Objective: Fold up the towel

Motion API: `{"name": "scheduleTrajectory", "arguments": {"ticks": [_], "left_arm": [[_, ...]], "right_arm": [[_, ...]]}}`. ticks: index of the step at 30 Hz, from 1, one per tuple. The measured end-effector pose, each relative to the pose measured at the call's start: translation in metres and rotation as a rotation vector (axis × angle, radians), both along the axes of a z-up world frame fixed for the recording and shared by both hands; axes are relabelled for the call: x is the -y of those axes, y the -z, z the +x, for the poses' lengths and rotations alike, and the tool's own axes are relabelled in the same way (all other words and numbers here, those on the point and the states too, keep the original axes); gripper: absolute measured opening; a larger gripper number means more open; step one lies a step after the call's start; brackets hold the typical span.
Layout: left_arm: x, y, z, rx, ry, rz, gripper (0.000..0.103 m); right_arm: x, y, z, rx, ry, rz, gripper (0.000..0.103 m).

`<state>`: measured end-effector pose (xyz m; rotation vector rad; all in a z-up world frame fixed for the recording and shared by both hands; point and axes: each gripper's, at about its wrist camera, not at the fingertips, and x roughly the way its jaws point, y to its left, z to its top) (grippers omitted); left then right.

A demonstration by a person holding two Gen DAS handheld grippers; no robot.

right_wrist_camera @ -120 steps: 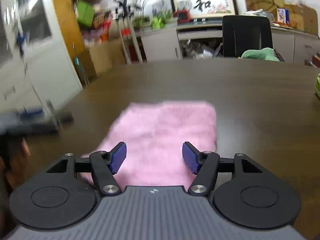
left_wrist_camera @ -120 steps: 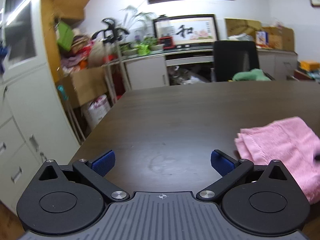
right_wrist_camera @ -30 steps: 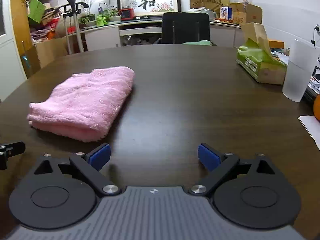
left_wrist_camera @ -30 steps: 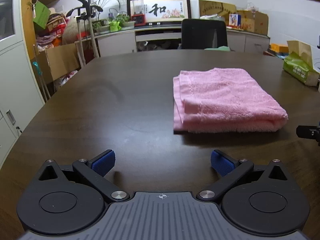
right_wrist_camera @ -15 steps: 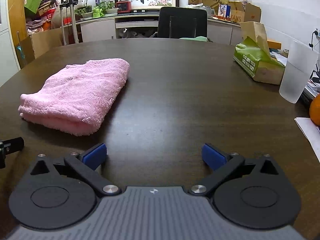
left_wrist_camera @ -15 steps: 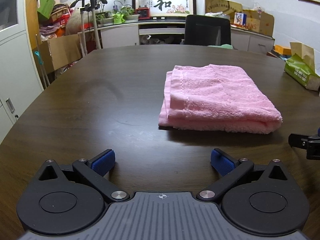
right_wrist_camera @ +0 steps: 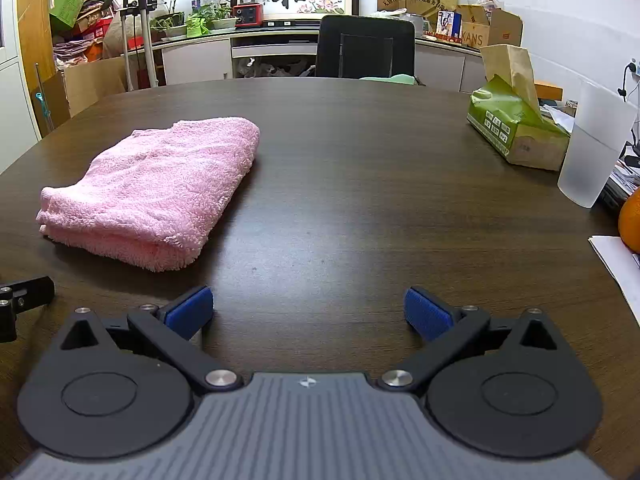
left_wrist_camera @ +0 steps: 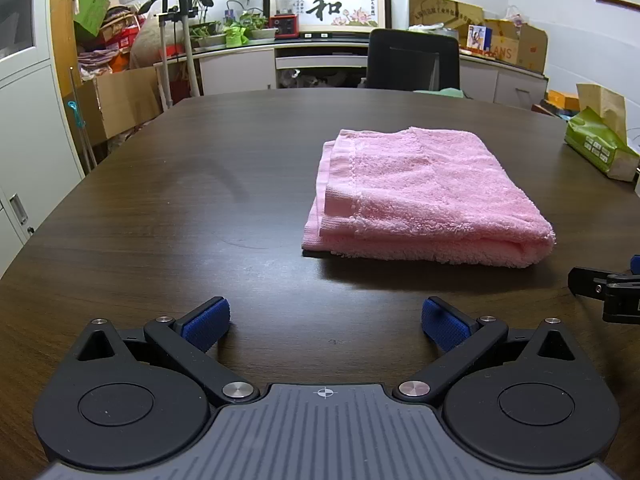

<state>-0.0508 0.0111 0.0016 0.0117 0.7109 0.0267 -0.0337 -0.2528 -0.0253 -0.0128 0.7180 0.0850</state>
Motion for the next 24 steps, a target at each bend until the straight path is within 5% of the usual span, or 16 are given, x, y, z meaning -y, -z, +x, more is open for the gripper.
{"name": "scheduleTrajectory", "arguments": {"ticks": [24], "left_arm": [[-0.0022, 0.0002, 0.0000, 0.000, 0.005, 0.000, 0.103]], "right_arm": [[-0.0010, -0.0002, -0.0008, -0.001, 0.008, 0.003, 0.103]]}}
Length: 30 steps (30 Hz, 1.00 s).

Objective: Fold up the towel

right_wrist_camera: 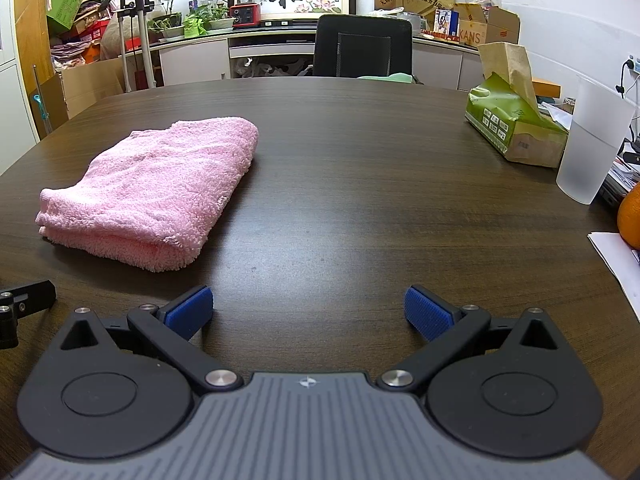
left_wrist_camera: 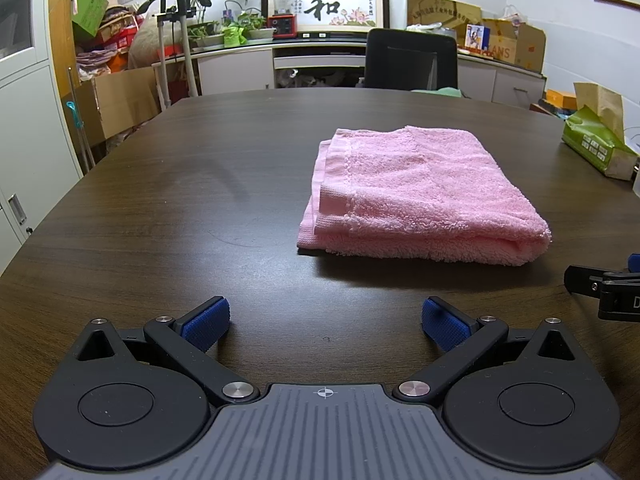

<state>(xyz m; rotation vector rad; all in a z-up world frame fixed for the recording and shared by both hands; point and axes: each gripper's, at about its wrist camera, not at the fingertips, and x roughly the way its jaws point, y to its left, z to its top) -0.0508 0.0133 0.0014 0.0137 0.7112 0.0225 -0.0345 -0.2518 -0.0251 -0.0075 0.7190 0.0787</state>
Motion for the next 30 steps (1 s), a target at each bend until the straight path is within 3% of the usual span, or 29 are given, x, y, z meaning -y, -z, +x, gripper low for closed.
{"name": "scheduleTrajectory", "arguments": {"ticks": [30], "left_arm": [[0.0053, 0.0007, 0.0000, 0.000, 0.002, -0.004, 0.103]], "right_arm": [[-0.0016, 0.0008, 0.0000, 0.001, 0.001, 0.000, 0.103]]}}
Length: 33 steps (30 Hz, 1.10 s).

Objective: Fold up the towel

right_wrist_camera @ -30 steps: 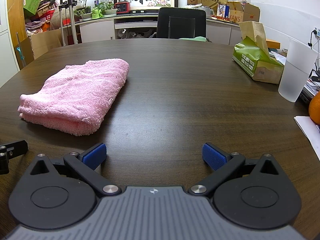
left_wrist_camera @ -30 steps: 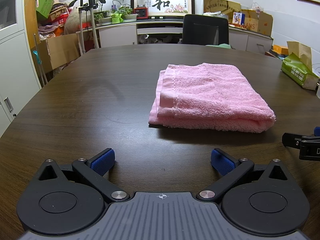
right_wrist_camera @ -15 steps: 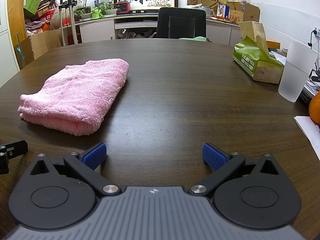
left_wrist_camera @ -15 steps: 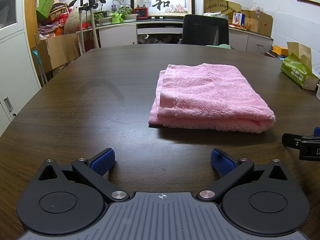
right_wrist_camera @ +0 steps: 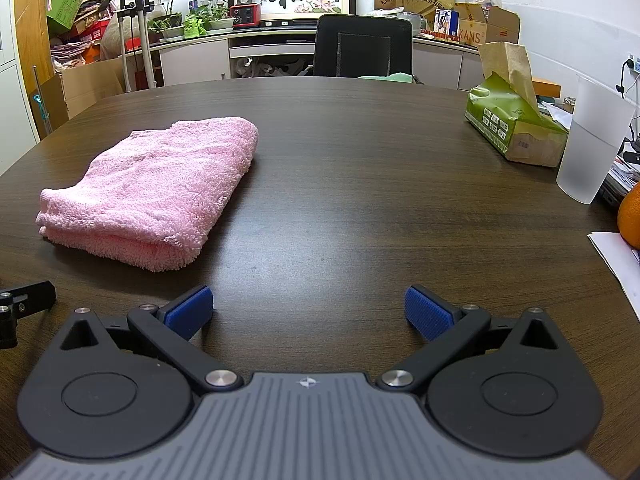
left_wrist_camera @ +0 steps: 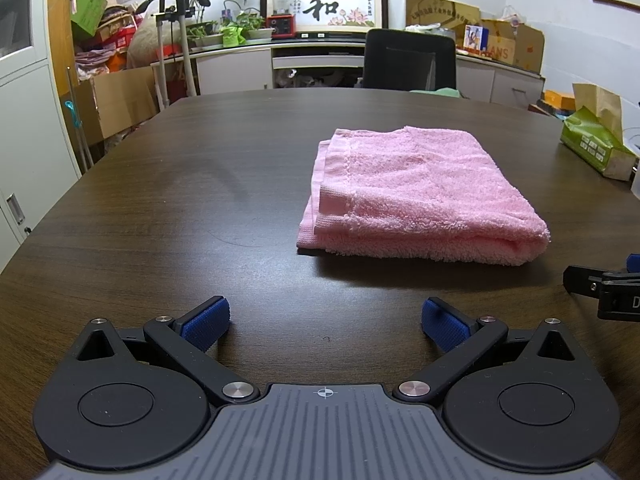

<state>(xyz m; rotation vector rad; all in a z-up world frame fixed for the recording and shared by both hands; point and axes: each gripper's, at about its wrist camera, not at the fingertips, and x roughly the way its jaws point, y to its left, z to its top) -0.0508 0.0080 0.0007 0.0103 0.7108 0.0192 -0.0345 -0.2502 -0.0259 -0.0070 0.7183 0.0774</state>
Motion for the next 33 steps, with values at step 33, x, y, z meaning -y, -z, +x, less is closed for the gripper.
{"name": "scheduleTrajectory", "arguments": {"ticks": [33], "left_arm": [[-0.0030, -0.0006, -0.0006, 0.000, 0.002, -0.001, 0.103]], "right_arm": [[0.0012, -0.0004, -0.0002, 0.000, 0.000, 0.000, 0.103]]}}
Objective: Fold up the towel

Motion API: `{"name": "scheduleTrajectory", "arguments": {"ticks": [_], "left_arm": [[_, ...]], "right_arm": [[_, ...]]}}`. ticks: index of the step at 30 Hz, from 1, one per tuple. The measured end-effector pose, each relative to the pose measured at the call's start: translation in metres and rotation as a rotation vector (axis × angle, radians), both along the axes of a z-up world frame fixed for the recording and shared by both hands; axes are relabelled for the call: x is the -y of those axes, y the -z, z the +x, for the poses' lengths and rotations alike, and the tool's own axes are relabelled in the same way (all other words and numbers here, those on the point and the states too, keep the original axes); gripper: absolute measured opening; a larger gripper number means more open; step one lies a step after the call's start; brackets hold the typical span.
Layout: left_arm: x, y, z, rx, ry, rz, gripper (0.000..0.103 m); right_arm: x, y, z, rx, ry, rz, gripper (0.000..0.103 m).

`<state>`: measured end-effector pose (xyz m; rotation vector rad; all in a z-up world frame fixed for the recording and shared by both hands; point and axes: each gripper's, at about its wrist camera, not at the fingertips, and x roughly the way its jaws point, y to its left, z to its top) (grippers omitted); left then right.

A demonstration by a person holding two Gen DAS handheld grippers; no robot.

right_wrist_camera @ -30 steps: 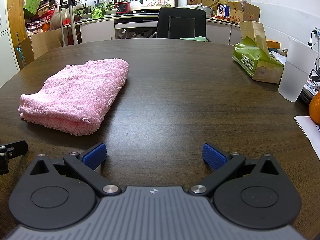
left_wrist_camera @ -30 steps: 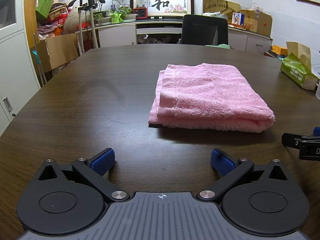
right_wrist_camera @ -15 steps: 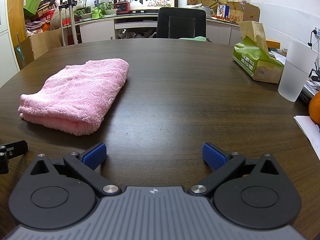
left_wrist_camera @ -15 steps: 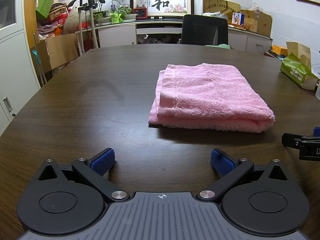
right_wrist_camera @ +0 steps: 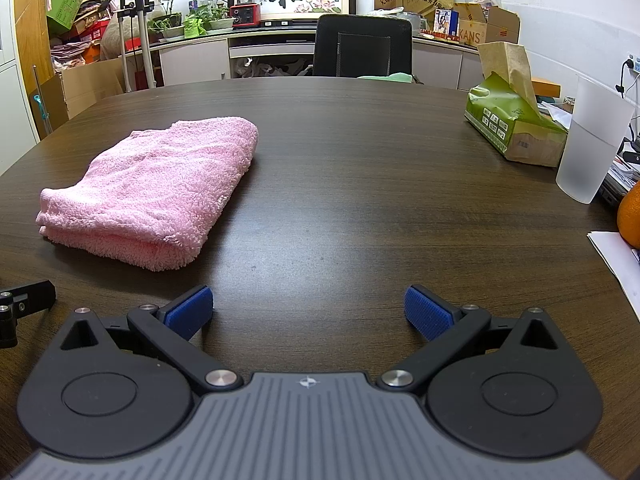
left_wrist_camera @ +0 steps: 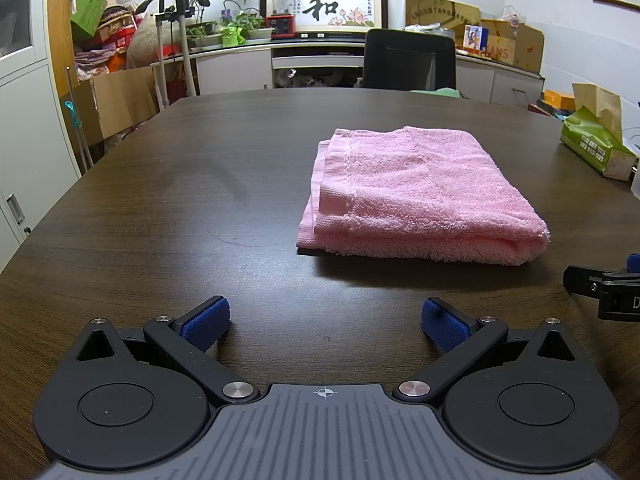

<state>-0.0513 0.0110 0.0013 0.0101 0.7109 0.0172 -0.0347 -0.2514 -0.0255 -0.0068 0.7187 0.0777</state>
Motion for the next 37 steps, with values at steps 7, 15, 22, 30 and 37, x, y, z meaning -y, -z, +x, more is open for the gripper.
{"name": "scheduleTrajectory", "arguments": {"ticks": [7, 15, 22, 30, 37], "left_arm": [[0.0002, -0.0001, 0.0001, 0.000, 0.000, 0.000, 0.103], [0.0011, -0.0005, 0.0005, 0.000, 0.000, 0.000, 0.103], [0.0006, -0.0006, 0.0004, 0.000, 0.000, 0.000, 0.103], [0.0002, -0.0005, -0.0001, -0.001, -0.011, 0.003, 0.103], [0.0002, -0.0003, -0.0004, -0.001, -0.014, 0.007, 0.103]], "right_arm": [[0.0001, 0.0000, 0.0000, 0.000, 0.000, 0.000, 0.103], [0.0001, 0.0000, -0.0001, 0.000, 0.000, 0.000, 0.103], [0.0000, 0.0000, -0.0001, 0.000, 0.000, 0.000, 0.103], [-0.0001, 0.0000, 0.0001, 0.000, 0.000, 0.000, 0.103], [-0.0001, 0.0000, -0.0001, 0.000, 0.000, 0.000, 0.103]]}}
